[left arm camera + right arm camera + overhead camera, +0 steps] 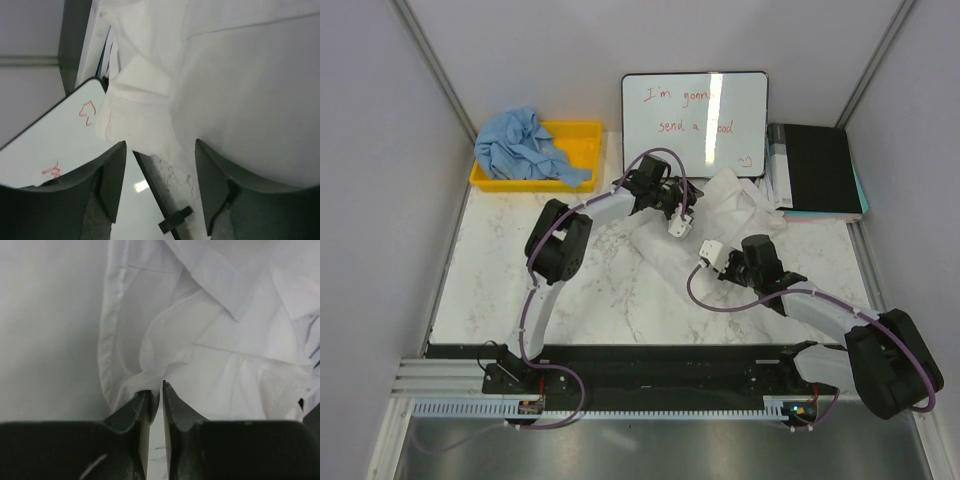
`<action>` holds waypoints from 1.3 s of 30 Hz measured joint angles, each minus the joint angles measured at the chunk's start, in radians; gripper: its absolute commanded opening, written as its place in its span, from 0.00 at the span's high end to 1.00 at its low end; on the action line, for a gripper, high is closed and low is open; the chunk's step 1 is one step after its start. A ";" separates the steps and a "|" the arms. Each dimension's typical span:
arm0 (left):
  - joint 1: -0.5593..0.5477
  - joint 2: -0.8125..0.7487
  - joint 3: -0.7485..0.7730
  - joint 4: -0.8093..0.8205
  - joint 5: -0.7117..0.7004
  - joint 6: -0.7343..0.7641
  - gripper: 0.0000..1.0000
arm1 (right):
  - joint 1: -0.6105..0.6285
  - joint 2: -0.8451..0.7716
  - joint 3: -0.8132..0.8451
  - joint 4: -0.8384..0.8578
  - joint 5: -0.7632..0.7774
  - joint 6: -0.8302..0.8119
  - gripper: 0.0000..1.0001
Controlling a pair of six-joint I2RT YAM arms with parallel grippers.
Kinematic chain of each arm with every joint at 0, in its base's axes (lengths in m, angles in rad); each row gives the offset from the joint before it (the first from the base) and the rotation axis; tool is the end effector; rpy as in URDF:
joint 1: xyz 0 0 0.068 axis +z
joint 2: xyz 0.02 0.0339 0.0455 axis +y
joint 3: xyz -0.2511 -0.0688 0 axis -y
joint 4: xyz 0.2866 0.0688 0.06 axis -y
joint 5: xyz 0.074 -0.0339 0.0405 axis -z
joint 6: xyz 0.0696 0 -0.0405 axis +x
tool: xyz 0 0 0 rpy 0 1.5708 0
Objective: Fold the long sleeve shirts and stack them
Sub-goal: Fold the shirt
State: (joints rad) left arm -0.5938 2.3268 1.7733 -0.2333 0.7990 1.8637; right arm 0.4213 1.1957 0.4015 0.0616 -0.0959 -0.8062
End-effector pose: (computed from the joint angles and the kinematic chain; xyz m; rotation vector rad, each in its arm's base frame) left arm 0.4314 -0.3514 0.1098 2.0633 0.3526 -0.1953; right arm 0.2511 0.1198 0.0889 -1.3650 1.8522 -0.0877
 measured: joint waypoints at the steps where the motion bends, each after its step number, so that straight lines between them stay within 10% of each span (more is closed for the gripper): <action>1: 0.003 -0.002 -0.004 0.031 -0.006 -0.037 0.28 | -0.007 -0.001 0.009 -0.002 0.003 0.002 0.72; 10: 0.096 -0.291 -0.254 0.104 -0.026 -0.254 0.20 | -0.067 -0.068 0.112 -0.014 0.016 0.027 0.40; 21: 0.108 -0.486 -0.394 -0.058 0.008 -0.407 0.35 | -0.239 -0.031 0.239 -0.204 -0.040 0.081 0.07; 39: 0.027 -0.303 -0.387 -0.267 -0.164 -0.539 0.49 | -0.342 0.349 0.514 -0.426 -0.253 0.309 0.05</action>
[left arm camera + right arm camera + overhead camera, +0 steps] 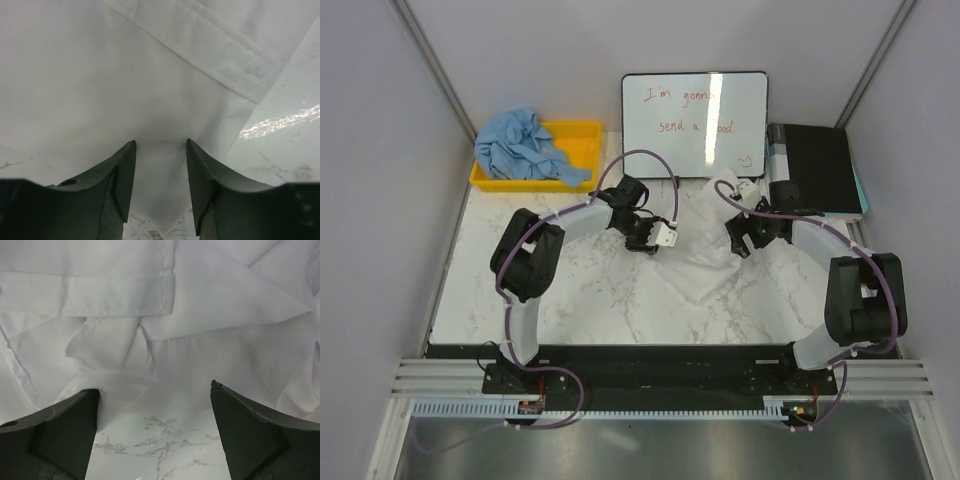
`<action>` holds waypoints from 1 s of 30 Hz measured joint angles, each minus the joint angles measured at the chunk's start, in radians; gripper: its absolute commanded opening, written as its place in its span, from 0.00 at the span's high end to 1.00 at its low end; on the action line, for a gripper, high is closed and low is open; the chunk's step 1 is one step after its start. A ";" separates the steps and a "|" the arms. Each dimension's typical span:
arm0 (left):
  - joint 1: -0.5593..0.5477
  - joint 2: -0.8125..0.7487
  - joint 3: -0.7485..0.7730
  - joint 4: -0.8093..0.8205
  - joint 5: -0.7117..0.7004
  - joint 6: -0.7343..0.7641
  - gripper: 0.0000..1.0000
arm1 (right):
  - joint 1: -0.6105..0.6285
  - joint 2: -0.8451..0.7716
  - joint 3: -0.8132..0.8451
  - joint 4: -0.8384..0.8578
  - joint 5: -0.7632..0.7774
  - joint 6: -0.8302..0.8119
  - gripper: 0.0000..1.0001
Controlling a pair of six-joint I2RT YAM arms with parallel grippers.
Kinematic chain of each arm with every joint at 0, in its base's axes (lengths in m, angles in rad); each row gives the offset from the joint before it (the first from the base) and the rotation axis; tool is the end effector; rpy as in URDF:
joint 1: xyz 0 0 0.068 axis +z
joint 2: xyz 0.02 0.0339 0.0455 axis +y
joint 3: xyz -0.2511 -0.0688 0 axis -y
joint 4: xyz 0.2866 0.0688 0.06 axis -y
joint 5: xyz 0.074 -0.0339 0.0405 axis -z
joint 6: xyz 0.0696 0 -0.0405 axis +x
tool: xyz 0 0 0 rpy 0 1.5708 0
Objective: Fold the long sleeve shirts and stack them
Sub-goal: Fold the shirt
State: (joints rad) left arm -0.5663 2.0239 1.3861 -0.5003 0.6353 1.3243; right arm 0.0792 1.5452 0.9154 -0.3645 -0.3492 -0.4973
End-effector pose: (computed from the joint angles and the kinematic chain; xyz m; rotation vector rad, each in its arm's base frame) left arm 0.3579 -0.2765 0.0988 2.0984 1.2962 -0.5514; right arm 0.3535 0.0519 0.1273 -0.8346 2.3557 0.2771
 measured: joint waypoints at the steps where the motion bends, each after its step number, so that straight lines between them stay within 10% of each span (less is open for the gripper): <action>1: -0.003 0.002 0.011 -0.027 -0.016 0.000 0.50 | -0.005 0.013 0.019 -0.011 -0.011 0.013 0.05; 16: -0.123 -0.187 -0.225 -0.194 -0.109 -0.163 0.52 | -0.003 0.044 0.148 -0.319 -0.237 -0.087 0.10; 30: -0.207 -0.611 -0.419 -0.143 -0.035 -0.772 0.34 | -0.017 -0.136 0.101 -0.494 -0.317 -0.178 0.28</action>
State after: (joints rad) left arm -0.7731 1.4132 0.9668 -0.6437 0.5999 0.5518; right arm 0.0624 1.4094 1.0161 -0.8581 -0.6659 -0.6750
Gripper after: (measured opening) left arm 0.646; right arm 0.746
